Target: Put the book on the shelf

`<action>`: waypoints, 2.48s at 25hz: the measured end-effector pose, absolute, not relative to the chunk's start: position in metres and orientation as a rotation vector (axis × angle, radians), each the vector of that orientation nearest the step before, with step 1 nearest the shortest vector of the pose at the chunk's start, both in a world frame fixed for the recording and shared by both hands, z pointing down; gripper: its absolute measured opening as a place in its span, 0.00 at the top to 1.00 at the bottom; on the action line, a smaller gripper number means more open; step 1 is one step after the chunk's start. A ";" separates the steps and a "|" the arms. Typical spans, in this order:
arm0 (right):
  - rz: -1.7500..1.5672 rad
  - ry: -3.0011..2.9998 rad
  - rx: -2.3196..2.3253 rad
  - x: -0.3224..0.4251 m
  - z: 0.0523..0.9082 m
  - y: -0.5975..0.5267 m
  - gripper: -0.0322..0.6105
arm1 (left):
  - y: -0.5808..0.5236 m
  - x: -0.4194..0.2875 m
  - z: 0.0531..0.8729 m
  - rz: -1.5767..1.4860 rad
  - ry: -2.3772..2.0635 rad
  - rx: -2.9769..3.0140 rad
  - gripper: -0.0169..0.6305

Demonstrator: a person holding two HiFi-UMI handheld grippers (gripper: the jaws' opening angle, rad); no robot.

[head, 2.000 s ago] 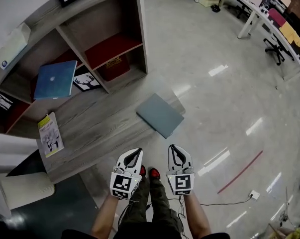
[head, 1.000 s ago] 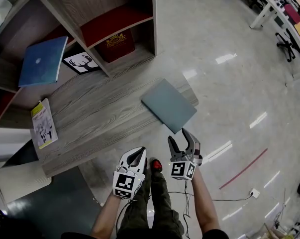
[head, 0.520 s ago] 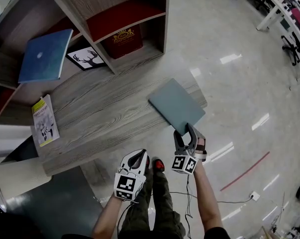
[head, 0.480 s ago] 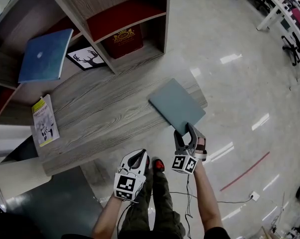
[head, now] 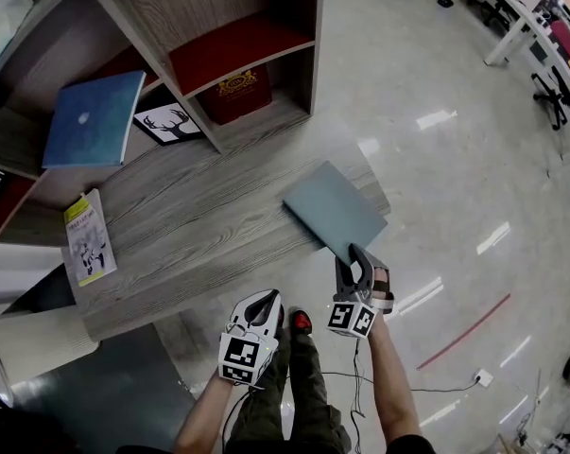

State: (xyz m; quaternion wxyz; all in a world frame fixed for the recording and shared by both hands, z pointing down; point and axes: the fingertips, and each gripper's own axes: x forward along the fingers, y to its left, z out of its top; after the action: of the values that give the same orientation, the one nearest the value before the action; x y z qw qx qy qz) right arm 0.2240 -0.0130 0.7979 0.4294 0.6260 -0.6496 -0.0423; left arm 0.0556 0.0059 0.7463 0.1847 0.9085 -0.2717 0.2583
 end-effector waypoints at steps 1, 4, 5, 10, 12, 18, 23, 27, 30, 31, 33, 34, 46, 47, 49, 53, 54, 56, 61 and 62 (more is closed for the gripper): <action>-0.106 -1.622 1.567 0.225 0.795 -0.013 0.69 | 0.004 0.056 0.743 0.720 -0.767 2.563 0.96; -0.112 -1.631 1.575 0.229 0.790 -0.013 0.73 | -0.002 0.058 0.732 0.699 -0.780 2.578 0.96; -0.094 -1.640 1.581 0.229 0.786 -0.014 0.74 | -0.004 0.058 0.730 0.697 -0.786 2.583 0.96; 0.021 -1.696 1.632 0.232 0.767 -0.017 0.79 | -0.008 0.056 0.710 0.685 -0.795 2.598 0.96; 0.072 -1.714 1.659 0.234 0.759 -0.016 0.80 | -0.009 0.054 0.701 0.677 -0.811 2.602 0.96; 0.265 -1.778 1.788 0.238 0.726 -0.011 0.84 | -0.014 0.047 0.663 0.625 -0.867 2.621 0.96; 0.476 -1.839 1.920 0.243 0.707 -0.001 0.84 | -0.020 0.042 0.631 0.583 -0.908 2.651 0.96; 0.616 -1.862 2.043 0.248 0.692 0.009 0.84 | -0.024 0.039 0.607 0.549 -0.934 2.668 0.96; 0.648 -1.877 2.097 0.248 0.675 0.015 0.84 | -0.027 0.038 0.590 0.525 -0.953 2.686 0.96; 0.653 -1.888 2.108 0.247 0.669 0.017 0.84 | -0.029 0.038 0.585 0.517 -0.958 2.691 0.96; 0.666 -1.915 2.121 0.240 0.656 0.021 0.84 | -0.030 0.036 0.574 0.508 -0.968 2.699 0.96; 0.671 -1.931 2.123 0.236 0.650 0.024 0.84 | -0.029 0.035 0.570 0.506 -0.970 2.703 0.96; 0.510 -2.125 2.162 0.201 0.554 0.028 0.84 | -0.028 0.022 0.524 0.444 -1.001 2.742 0.96; 0.484 -2.138 2.166 0.200 0.544 0.027 0.84 | -0.029 0.021 0.522 0.435 -1.003 2.743 0.96; 0.432 -2.161 2.178 0.199 0.526 0.022 0.84 | -0.034 0.020 0.517 0.422 -1.003 2.751 0.96; 0.342 -2.191 2.212 0.193 0.492 0.009 0.84 | -0.048 0.015 0.507 0.391 -0.998 2.771 0.96; 0.319 -2.196 2.217 0.191 0.485 0.006 0.84 | -0.053 0.013 0.504 0.380 -0.998 2.776 0.96; 0.280 -2.205 2.224 0.187 0.475 0.000 0.84 | -0.062 0.010 0.499 0.365 -0.996 2.788 0.96; 0.192 -2.208 2.257 0.177 0.453 -0.016 0.84 | -0.083 0.004 0.489 0.346 -0.965 2.830 0.96; 0.172 -2.206 2.260 0.175 0.449 -0.019 0.84 | -0.087 0.004 0.487 0.344 -0.956 2.838 0.96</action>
State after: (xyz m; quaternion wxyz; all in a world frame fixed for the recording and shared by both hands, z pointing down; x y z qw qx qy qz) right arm 0.1753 -0.0194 0.4492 -0.0106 0.7144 -0.6976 0.0542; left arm 0.0035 -0.0868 0.4872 0.0635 0.9396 -0.3164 0.1140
